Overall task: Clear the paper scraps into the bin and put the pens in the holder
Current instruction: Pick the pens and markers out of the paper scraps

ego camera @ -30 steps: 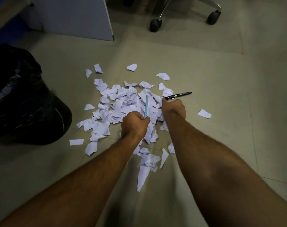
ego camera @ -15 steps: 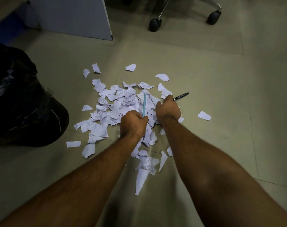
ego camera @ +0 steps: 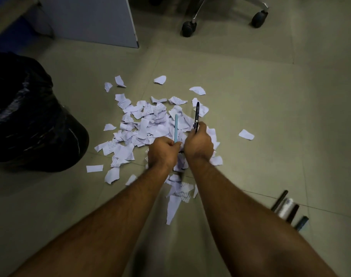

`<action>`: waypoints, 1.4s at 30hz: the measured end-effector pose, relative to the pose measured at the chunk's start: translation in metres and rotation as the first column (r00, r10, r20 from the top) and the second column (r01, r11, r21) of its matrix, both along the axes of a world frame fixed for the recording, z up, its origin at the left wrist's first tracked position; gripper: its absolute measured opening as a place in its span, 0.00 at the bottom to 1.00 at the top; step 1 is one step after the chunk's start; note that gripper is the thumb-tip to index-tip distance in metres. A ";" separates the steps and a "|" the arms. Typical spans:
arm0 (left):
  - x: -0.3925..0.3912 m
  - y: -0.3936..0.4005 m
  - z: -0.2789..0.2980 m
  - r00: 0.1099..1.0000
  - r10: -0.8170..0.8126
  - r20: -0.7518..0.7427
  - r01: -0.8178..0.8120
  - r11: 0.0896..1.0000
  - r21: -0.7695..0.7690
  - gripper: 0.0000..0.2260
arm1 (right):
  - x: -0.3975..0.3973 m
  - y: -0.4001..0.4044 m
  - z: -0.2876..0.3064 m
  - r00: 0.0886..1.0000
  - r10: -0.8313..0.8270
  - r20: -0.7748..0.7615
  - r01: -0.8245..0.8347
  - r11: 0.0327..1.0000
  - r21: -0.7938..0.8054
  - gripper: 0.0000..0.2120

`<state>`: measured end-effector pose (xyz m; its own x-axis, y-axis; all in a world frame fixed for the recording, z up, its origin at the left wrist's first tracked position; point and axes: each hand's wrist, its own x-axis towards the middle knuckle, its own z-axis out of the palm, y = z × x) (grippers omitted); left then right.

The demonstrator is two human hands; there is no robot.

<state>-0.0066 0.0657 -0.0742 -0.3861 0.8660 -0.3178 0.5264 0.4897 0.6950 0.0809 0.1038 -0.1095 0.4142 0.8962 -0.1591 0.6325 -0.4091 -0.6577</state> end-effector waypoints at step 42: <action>0.262 -0.158 0.001 0.481 -0.871 -0.097 0.849 0.490 -0.199 0.09 | 0.196 -0.285 0.016 0.565 -0.825 -0.018 0.781 0.541 -0.312 0.24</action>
<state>0.2550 -0.0926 -0.0727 0.4790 0.7568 -0.4447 0.8222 -0.2094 0.5293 0.2772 -0.1812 -0.0937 0.8912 0.1176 -0.4382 -0.1380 -0.8499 -0.5086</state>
